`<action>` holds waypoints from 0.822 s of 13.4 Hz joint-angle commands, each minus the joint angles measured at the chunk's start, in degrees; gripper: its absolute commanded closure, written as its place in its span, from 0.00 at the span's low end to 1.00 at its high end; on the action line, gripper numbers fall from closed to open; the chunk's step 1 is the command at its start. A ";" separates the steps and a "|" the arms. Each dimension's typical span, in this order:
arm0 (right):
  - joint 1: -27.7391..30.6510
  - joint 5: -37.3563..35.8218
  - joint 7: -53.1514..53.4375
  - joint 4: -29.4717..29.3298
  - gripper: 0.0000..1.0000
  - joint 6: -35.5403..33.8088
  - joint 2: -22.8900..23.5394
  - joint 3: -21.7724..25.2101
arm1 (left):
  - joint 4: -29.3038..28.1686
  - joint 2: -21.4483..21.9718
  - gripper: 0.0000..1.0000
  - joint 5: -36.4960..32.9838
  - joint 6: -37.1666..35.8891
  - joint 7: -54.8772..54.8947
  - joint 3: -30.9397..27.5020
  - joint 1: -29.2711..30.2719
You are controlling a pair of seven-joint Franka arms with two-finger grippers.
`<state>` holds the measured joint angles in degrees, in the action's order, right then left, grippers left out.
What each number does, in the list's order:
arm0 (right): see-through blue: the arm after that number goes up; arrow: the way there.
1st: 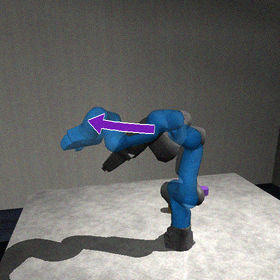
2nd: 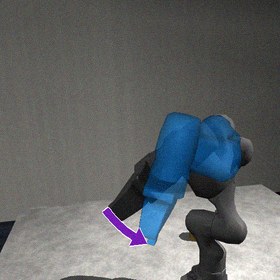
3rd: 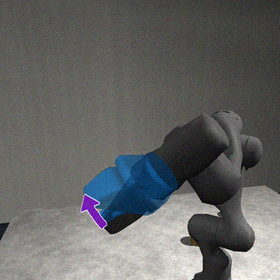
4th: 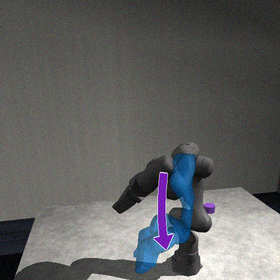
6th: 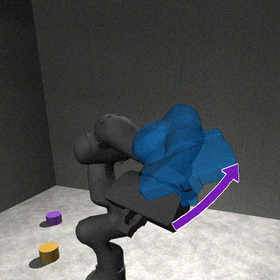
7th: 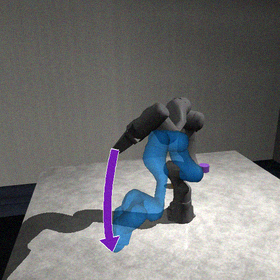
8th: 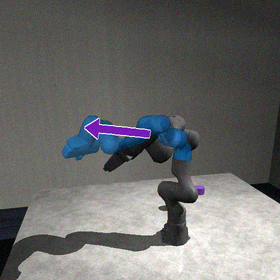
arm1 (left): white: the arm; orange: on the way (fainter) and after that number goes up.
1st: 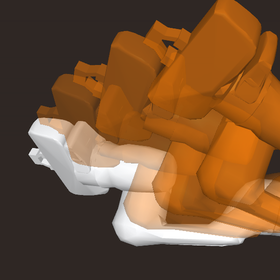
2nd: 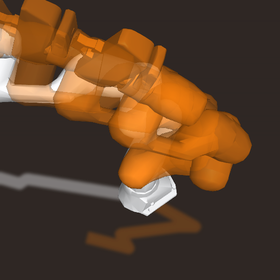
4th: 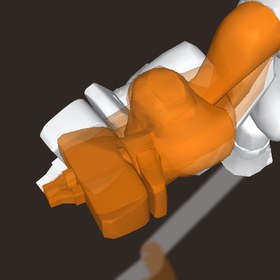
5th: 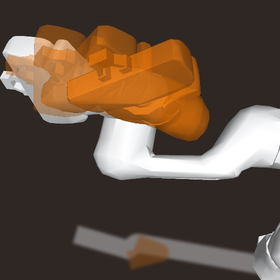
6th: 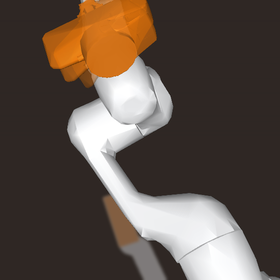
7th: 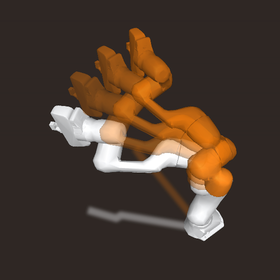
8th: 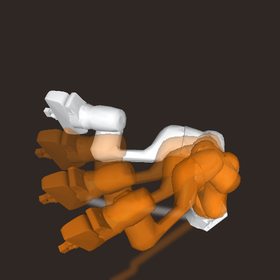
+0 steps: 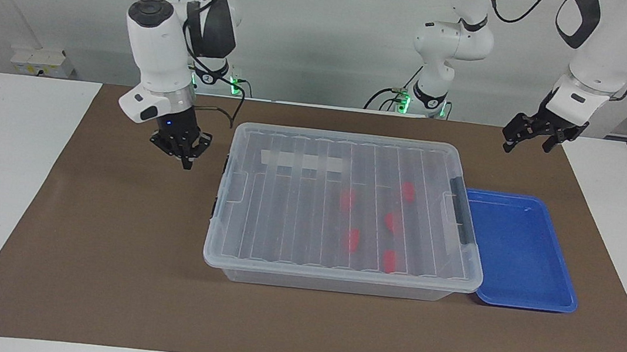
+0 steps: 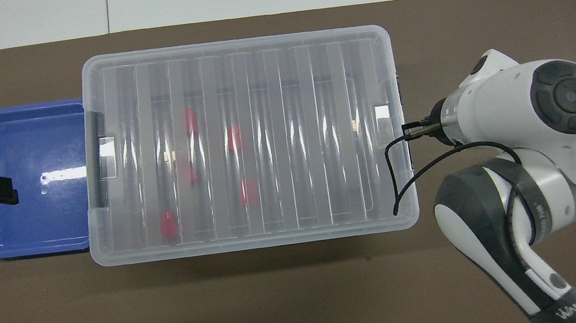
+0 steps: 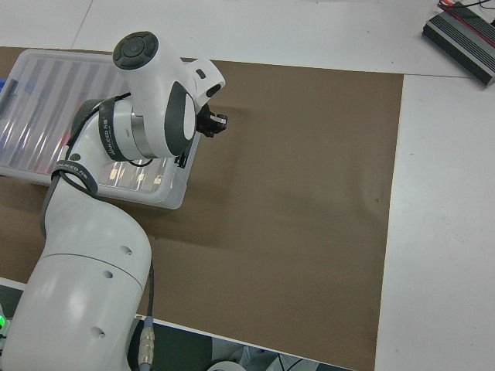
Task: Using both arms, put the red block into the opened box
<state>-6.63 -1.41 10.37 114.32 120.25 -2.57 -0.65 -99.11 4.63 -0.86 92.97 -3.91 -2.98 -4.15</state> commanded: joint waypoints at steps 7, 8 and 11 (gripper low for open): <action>9.18 -0.43 0.71 -18.32 0.00 -19.85 1.59 -0.15 | -1.88 1.70 0.00 -0.55 0.98 0.57 -0.27 -0.15; 8.92 -0.52 0.71 -21.57 0.00 -22.31 2.82 -0.23 | -1.88 1.70 0.00 -0.55 0.98 0.57 -0.27 -0.15; 8.21 -1.40 1.84 -25.90 0.00 -29.35 4.32 -0.49 | -1.88 1.70 0.00 -0.55 0.98 0.57 -0.27 -0.15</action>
<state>1.65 -1.72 10.38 93.05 95.05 -0.99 -0.57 -99.11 4.63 -0.86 92.97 -3.91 -2.99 -4.15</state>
